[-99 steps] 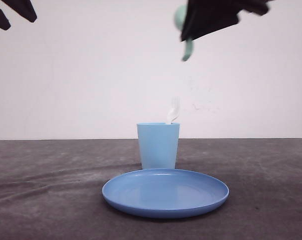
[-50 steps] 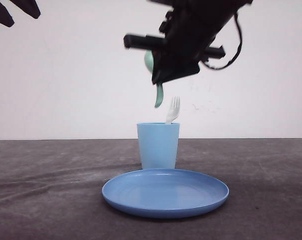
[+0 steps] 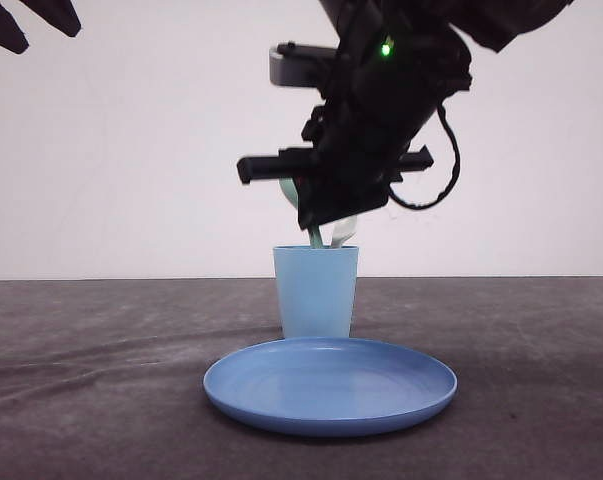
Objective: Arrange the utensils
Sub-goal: 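Carry the green spoon with the right gripper and drop it into the cup, then raise the right gripper away from the cup, then lower the open right gripper around the blue cup and close it, then lift the blue cup with the right gripper above the plate, then lower the cup onto the center of the blue plate with the right gripper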
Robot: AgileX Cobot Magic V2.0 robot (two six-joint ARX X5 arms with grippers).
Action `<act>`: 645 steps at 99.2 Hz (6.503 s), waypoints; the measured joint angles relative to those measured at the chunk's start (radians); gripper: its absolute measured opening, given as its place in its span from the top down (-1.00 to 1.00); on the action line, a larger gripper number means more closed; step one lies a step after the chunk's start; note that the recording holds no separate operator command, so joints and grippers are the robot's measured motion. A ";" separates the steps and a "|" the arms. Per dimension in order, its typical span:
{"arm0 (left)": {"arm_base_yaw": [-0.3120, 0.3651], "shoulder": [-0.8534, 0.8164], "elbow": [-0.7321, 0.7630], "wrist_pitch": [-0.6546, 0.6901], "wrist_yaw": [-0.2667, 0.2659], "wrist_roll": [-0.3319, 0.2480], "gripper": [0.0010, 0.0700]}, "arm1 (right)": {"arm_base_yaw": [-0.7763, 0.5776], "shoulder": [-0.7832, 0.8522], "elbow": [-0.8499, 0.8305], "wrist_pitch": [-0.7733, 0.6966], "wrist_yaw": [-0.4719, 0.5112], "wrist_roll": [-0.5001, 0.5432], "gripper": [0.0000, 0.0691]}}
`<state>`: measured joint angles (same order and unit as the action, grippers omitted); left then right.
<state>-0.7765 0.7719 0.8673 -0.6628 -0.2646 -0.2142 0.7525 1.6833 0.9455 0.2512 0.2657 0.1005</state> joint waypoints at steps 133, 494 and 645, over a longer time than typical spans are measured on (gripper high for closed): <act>0.000 0.000 0.000 0.000 0.000 -0.003 0.22 | 0.093 -0.443 0.000 -0.644 -0.064 0.260 -0.97; 0.000 0.000 0.000 0.001 0.000 -0.011 0.22 | 0.132 -0.278 0.304 -0.938 -0.108 0.150 -0.20; 0.000 0.000 0.000 -0.003 0.000 -0.011 0.22 | 0.239 -0.076 -0.074 -0.474 -0.006 0.274 -0.19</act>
<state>-0.7765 0.7719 0.8673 -0.6662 -0.2646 -0.2249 0.9913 1.6077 0.8719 -0.2230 0.2592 0.3748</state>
